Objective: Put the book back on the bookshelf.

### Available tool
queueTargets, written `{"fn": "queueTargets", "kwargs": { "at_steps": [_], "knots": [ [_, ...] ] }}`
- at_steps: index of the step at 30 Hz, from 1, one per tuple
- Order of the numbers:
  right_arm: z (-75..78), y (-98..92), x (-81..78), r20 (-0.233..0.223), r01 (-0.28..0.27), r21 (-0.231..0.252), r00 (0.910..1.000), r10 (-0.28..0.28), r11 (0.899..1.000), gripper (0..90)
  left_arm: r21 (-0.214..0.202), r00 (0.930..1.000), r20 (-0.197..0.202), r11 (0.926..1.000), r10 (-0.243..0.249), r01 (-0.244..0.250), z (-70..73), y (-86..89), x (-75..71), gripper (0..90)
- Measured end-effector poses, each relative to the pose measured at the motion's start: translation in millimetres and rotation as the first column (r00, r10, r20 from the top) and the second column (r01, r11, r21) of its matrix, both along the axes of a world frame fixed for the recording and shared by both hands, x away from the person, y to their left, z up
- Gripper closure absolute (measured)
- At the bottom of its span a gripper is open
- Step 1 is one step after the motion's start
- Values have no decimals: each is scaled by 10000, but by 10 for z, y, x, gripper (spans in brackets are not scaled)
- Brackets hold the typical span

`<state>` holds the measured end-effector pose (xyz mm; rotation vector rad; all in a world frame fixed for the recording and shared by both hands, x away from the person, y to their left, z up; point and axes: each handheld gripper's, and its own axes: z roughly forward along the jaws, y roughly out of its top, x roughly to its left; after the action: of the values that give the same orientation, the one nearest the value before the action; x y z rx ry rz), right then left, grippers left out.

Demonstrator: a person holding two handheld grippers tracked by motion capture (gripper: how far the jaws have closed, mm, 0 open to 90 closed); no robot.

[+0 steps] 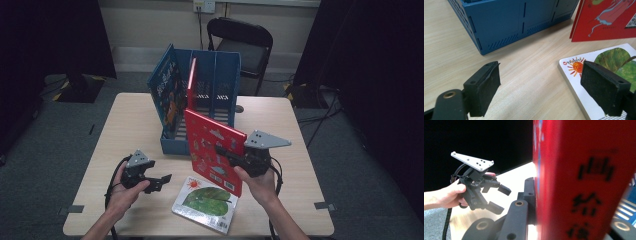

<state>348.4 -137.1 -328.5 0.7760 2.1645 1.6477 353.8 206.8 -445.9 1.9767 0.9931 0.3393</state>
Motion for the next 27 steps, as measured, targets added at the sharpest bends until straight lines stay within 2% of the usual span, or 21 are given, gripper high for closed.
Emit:
{"fn": "queueTargets", "kwargs": {
  "at_steps": [3, 14, 27],
  "knots": [
    [49, -9, 26, 68, 23, 188, 10000, -24, 9998, 805, -41, 10000, -27, 10000, 63, -63, -9, -1, 6, 159],
    [194, 21, 138, 322, 362, 251, 9988, -370, 9990, 805, -48, 9999, -62, 9999, 136, -136, 6, 17, 8, 159],
    [332, 19, 312, 567, 1204, 262, 9909, -1217, 9924, 805, -4, 9993, -130, 9994, 360, -360, -3, 37, 21, 162]
  ]
}}
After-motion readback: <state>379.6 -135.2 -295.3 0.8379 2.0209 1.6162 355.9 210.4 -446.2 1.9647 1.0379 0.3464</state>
